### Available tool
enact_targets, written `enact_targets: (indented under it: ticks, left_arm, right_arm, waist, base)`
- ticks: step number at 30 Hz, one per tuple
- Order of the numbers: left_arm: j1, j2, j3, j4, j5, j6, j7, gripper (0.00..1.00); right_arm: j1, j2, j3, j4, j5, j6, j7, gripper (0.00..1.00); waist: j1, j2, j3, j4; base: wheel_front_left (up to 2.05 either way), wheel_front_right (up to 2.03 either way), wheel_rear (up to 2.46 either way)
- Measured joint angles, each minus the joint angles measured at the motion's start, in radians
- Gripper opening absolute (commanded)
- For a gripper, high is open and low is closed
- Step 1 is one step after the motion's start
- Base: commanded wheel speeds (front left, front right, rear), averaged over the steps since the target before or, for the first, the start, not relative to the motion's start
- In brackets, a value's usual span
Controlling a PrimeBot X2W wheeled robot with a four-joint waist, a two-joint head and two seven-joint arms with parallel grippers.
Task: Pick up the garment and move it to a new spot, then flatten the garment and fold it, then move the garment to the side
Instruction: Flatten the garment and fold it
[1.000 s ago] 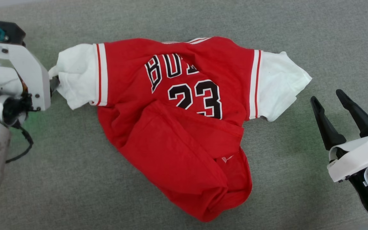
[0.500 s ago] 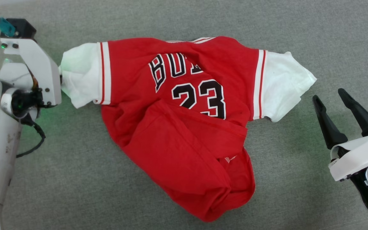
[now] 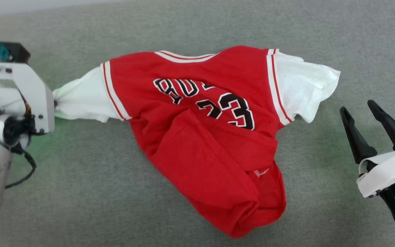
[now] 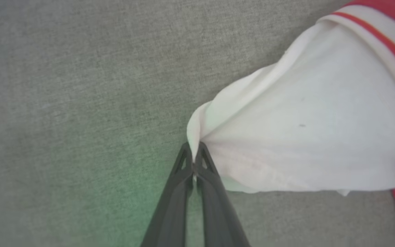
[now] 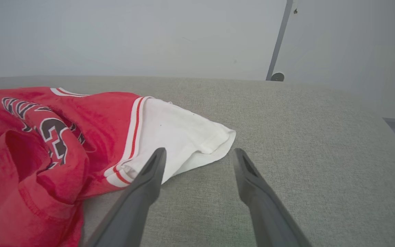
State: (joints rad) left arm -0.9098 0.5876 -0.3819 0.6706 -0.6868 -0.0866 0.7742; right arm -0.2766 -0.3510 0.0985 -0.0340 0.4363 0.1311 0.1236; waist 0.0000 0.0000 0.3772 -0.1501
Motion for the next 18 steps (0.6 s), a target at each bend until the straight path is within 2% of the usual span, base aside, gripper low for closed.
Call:
enact_targets:
  ticks: [7, 17, 18]
  left_arm:
    - [0.069, 0.027, 0.015, -0.051, -0.017, 0.017, -0.003, 0.0]
    - [0.135, 0.013, 0.025, -0.094, -0.049, 0.043, -0.011, 0.0]
    - [0.138, 0.013, 0.025, -0.096, -0.051, 0.043, -0.013, 0.12]
  right_arm:
    - [0.002, -0.002, -0.001, -0.007, -0.002, 0.0, 0.016, 1.0]
    - [0.003, -0.005, 0.005, -0.01, 0.0, 0.0, 0.034, 1.0]
    - [0.003, -0.006, 0.005, -0.01, 0.002, 0.0, 0.035, 1.0]
  waist:
    - [0.0001, 0.0, -0.025, 0.035]
    - [0.0, 0.0, -0.047, 0.052]
    - [0.0, 0.0, -0.05, 0.052]
  base:
    - [0.0, 0.0, 0.0]
    - [0.0, 0.0, 0.0]
    - [0.0, 0.0, 0.0]
